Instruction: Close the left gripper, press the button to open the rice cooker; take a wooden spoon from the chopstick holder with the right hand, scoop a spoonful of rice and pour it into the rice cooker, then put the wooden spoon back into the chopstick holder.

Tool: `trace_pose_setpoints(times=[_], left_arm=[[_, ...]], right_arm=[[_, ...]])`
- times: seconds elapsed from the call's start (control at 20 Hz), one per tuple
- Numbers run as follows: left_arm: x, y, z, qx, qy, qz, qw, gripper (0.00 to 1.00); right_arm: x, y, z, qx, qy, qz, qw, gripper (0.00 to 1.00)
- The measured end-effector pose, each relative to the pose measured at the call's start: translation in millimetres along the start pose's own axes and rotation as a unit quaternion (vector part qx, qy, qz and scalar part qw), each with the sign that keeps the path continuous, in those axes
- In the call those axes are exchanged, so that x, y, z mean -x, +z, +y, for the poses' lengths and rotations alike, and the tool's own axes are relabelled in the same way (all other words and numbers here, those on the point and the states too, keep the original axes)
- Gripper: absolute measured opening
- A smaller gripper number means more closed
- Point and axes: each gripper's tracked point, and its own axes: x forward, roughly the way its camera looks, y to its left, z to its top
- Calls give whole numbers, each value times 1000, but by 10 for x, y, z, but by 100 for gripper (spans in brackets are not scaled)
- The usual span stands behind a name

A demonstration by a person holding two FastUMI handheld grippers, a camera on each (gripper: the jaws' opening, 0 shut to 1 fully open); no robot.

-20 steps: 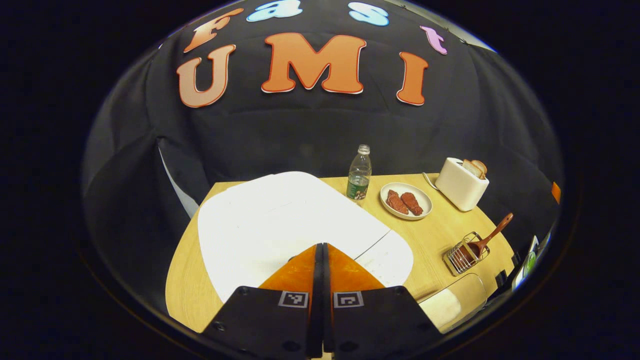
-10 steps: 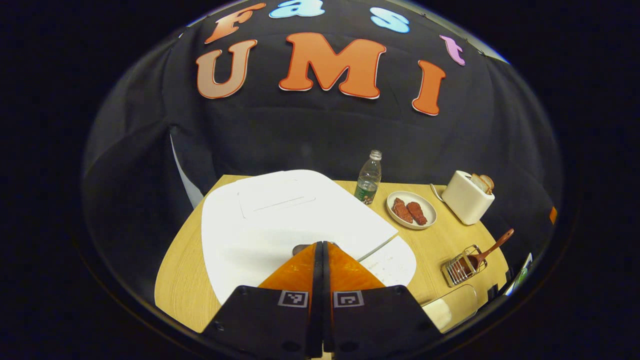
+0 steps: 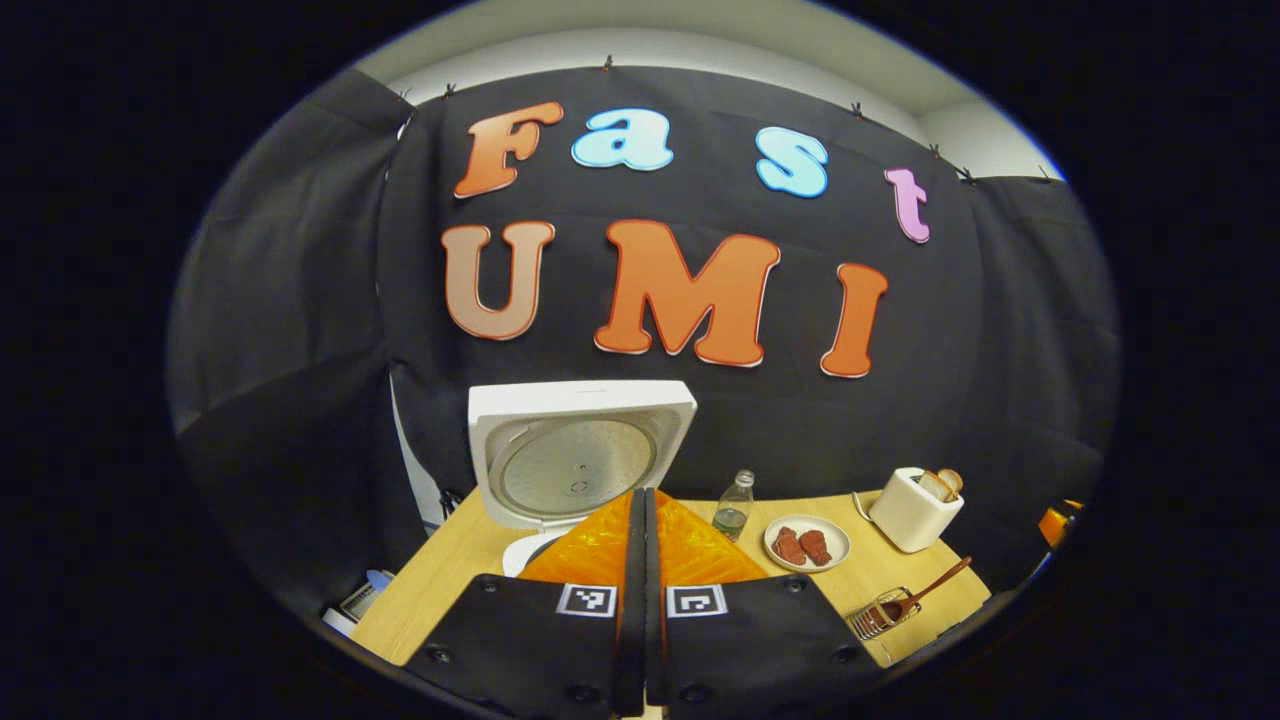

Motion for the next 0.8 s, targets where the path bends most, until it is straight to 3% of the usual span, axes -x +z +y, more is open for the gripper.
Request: trace_pose_setpoints(times=[0.35, 0.45, 0.8], left_arm=[[566, 514, 259, 1, 48, -56, 997, 5], [673, 544, 352, -7, 68, -54, 996, 4], [1036, 576, 587, 5, 111, -65, 992, 5]], right_arm=[[-231, -137, 77, -69, 35, 14, 997, 98], [-294, -193, 121, -86, 48, 21, 995, 93], [-767, -499, 106, -171, 65, 40, 982, 95]])
